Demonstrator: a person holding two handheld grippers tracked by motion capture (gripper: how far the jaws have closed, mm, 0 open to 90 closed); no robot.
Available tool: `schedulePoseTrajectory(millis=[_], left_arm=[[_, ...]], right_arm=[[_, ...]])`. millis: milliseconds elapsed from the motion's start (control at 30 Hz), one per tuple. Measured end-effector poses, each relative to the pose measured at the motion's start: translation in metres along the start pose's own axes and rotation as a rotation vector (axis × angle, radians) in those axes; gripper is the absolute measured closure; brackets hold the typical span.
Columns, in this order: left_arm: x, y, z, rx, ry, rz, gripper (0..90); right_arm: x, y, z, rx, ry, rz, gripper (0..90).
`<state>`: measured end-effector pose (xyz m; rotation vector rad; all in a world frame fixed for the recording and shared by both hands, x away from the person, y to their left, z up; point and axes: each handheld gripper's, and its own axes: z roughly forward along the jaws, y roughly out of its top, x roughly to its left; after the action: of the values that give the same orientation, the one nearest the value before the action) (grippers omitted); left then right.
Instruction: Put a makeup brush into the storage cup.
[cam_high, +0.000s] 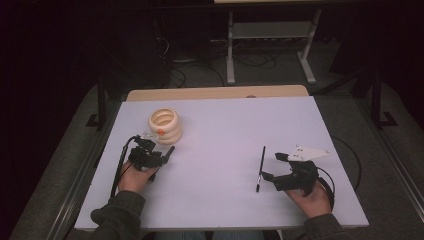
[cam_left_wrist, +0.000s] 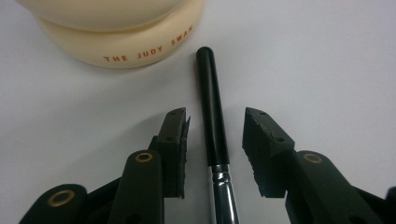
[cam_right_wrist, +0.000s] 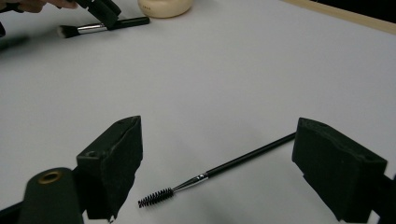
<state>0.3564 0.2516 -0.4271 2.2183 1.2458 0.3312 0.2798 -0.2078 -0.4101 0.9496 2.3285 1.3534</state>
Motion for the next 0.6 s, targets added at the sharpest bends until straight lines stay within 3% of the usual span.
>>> schedulePoseTrajectory(millis=[267,300,433,600], left_arm=[[0.0005,-0.0003,0.0036,0.022,0.008,-0.004,71.2],[-0.0002,0.0002,0.0032,0.024,0.013,0.010,72.2],[-0.0007,-0.0001,0.0048,0.030,0.015,0.003,73.6],[-0.0021,-0.0004,0.0044,0.034,0.027,0.024,75.0]], right_arm=[[0.0020,-0.0001,-0.0005,0.005,0.001,-0.005,15.4],[0.0023,0.0002,-0.0004,0.004,0.001,-0.005,15.3],[0.0023,0.0000,0.0013,0.009,0.005,-0.001,15.3],[0.0039,0.0000,0.0011,0.006,0.017,0.000,15.4]])
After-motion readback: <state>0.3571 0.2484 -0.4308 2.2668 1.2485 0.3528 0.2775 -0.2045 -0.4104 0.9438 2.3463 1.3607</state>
